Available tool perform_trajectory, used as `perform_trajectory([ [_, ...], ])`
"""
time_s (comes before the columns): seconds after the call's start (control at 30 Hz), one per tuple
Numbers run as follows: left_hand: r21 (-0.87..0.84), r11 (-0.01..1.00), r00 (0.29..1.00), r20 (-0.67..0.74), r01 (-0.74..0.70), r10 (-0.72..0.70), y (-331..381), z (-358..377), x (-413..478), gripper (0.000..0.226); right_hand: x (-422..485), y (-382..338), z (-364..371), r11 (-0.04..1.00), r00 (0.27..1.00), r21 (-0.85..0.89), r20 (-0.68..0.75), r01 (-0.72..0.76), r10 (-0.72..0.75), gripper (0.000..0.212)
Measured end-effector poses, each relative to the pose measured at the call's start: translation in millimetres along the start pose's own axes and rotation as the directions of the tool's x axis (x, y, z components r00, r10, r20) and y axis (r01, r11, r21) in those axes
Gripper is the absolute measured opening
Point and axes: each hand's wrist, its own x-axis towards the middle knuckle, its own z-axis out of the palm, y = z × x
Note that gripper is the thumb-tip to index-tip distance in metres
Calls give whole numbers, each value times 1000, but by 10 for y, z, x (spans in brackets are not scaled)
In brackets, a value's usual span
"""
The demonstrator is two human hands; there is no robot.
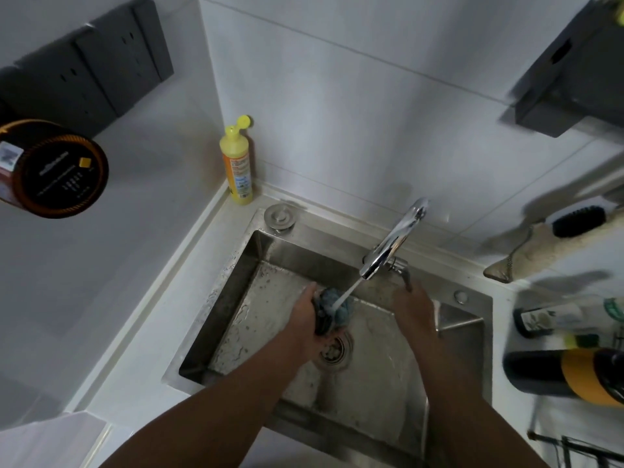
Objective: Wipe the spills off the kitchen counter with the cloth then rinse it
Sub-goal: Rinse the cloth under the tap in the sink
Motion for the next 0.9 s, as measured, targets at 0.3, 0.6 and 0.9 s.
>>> perform_trajectory([
  [0.3, 164, 983, 959, 255, 86, -126, -8, 146, -313, 86, -922, -83, 502, 820, 820, -87, 161, 565, -548, 68],
  [0.6, 414, 910, 964, 241, 4, -114, 452, -239, -415, 79, -769, -309, 407, 821, 849, 217, -140, 529, -510, 13],
  [0.9, 590, 805, 979, -122, -58, 160, 507, -649, -360, 34, -500, -37, 818, 808, 994, 588, 103, -43, -22, 47],
])
